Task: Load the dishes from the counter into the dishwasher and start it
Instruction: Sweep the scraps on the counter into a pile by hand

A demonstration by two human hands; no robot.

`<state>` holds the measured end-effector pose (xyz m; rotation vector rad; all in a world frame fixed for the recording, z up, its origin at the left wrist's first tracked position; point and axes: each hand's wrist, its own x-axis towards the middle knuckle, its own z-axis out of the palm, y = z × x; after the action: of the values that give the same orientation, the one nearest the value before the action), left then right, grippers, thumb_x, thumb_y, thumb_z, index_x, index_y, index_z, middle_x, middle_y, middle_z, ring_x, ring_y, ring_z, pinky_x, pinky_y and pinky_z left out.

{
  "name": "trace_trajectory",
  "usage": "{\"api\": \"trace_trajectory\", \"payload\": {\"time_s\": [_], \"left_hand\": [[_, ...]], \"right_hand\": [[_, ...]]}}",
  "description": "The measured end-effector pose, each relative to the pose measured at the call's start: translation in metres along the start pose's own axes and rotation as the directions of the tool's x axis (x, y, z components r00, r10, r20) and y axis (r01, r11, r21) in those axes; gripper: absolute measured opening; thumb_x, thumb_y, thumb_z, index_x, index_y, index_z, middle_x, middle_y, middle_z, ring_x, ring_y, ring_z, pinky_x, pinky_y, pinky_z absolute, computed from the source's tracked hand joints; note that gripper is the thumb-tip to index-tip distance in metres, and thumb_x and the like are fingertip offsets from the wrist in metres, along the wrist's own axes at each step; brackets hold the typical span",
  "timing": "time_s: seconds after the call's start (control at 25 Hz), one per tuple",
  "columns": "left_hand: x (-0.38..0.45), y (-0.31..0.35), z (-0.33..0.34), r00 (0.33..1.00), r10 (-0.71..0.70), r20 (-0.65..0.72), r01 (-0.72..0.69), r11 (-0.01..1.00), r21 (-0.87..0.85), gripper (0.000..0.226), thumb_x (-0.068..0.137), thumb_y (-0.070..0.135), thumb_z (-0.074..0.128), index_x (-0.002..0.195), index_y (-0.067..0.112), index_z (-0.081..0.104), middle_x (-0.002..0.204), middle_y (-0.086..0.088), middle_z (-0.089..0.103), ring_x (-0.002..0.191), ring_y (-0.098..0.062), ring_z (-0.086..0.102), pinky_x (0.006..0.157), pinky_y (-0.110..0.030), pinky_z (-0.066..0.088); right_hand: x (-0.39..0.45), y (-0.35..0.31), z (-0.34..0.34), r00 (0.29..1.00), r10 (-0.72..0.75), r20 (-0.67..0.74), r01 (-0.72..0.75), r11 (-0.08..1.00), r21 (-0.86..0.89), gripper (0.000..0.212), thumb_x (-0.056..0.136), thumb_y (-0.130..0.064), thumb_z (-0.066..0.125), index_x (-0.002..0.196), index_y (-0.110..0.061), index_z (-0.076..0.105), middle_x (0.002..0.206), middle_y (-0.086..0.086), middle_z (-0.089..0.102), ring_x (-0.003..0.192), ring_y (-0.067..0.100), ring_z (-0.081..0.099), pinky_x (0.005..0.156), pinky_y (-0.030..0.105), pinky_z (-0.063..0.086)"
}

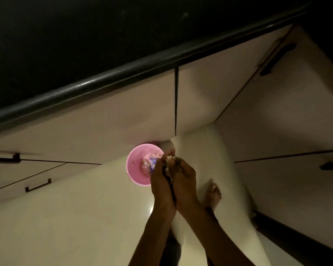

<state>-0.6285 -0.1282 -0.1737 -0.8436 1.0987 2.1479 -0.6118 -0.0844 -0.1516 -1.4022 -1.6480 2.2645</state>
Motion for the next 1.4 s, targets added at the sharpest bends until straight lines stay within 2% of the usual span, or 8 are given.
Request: {"api": "trace_trajectory", "payload": {"time_s": [0.28, 0.44, 0.56, 0.72, 0.88, 1.0, 1.16, 1.4], "left_hand": [[0.170, -0.028, -0.111, 0.954, -0.034, -0.299, 0.064, 0.994, 0.092, 0.044, 0.098, 0.042, 0.048, 0.131, 0.013, 0.058, 0.129, -0.015, 0.062, 0.120, -0.030, 0.058, 0.107, -0.044, 0.042], [0.254, -0.033, -0.162, 0.954, 0.008, -0.299, 0.085, 0.951, 0.298, 0.049, 0.102, 0.047, 0.034, 0.122, 0.012, 0.062, 0.120, -0.013, 0.066, 0.114, -0.030, 0.058, 0.100, -0.044, 0.045], [0.288, -0.031, -0.192, 0.942, 0.226, -0.249, 0.018, 0.705, 0.709, 0.040, 0.107, 0.033, 0.029, 0.103, 0.013, 0.063, 0.099, -0.009, 0.066, 0.091, -0.020, 0.060, 0.082, -0.030, 0.044], [0.300, -0.030, -0.230, 0.953, 0.301, -0.037, -0.063, 0.317, 0.946, 0.036, 0.100, 0.007, 0.048, 0.071, 0.026, 0.057, 0.062, 0.011, 0.061, 0.058, -0.007, 0.057, 0.051, -0.010, 0.047], [0.287, -0.027, -0.231, 0.944, 0.331, 0.019, -0.074, 0.154, 0.985, 0.015, 0.094, 0.007, 0.059, 0.088, 0.014, 0.070, 0.076, 0.004, 0.070, 0.065, -0.008, 0.065, 0.060, -0.009, 0.049], [0.275, -0.018, -0.222, 0.948, 0.307, 0.083, -0.114, 0.086, 0.990, 0.024, 0.089, -0.004, 0.058, 0.111, 0.004, 0.066, 0.108, -0.005, 0.066, 0.095, -0.017, 0.061, 0.084, -0.018, 0.046], [0.257, -0.006, -0.201, 0.940, 0.329, 0.091, -0.105, 0.025, 0.994, 0.017, 0.094, 0.003, 0.056, 0.095, 0.004, 0.073, 0.091, -0.013, 0.074, 0.075, -0.025, 0.067, 0.083, -0.035, 0.056], [0.202, 0.017, -0.134, 0.962, 0.180, 0.204, -0.171, -0.182, 0.968, 0.029, 0.098, 0.010, 0.052, 0.125, 0.013, 0.063, 0.117, -0.009, 0.069, 0.101, -0.024, 0.066, 0.079, -0.015, 0.038]], "right_hand": [[0.146, 0.155, 0.074, 0.971, 0.237, -0.020, -0.237, 0.971, 0.030, 0.019, 0.093, -0.013, 0.059, 0.080, -0.018, 0.072, 0.084, 0.000, 0.073, 0.081, 0.013, 0.070, 0.074, 0.028, 0.060], [0.220, 0.206, 0.100, 0.981, 0.186, 0.050, -0.174, 0.967, -0.187, 0.024, 0.098, -0.024, 0.053, 0.081, -0.018, 0.068, 0.083, 0.000, 0.072, 0.084, 0.018, 0.069, 0.085, 0.035, 0.054], [0.268, 0.236, 0.099, 0.979, 0.107, 0.175, -0.015, 0.888, -0.459, 0.035, 0.103, -0.038, 0.043, 0.121, -0.020, 0.066, 0.113, 0.003, 0.070, 0.103, 0.018, 0.064, 0.098, 0.035, 0.046], [0.293, 0.275, 0.083, 0.928, 0.037, 0.370, 0.285, 0.570, -0.771, 0.037, 0.096, -0.006, 0.048, 0.131, -0.009, 0.059, 0.133, 0.013, 0.060, 0.126, 0.026, 0.052, 0.110, 0.033, 0.036], [0.276, 0.278, 0.085, 0.940, -0.119, 0.321, 0.340, 0.443, -0.830, 0.019, 0.098, -0.019, 0.055, 0.103, -0.009, 0.070, 0.096, 0.007, 0.072, 0.093, 0.021, 0.066, 0.085, 0.035, 0.053], [0.269, 0.260, 0.086, 0.909, -0.067, 0.412, 0.402, 0.408, -0.820, 0.022, 0.099, -0.011, 0.049, 0.114, -0.007, 0.064, 0.112, 0.010, 0.068, 0.109, 0.025, 0.062, 0.094, 0.036, 0.050], [0.255, 0.223, 0.079, 0.897, -0.146, 0.416, 0.441, 0.283, -0.852, 0.025, 0.102, -0.013, 0.046, 0.114, -0.007, 0.067, 0.109, 0.010, 0.071, 0.101, 0.023, 0.067, 0.089, 0.034, 0.054], [0.210, 0.155, 0.051, 0.894, -0.154, 0.420, 0.447, 0.265, -0.855, 0.029, 0.099, -0.025, 0.056, 0.123, -0.009, 0.061, 0.116, 0.009, 0.069, 0.103, 0.025, 0.067, 0.093, 0.041, 0.054]]}}
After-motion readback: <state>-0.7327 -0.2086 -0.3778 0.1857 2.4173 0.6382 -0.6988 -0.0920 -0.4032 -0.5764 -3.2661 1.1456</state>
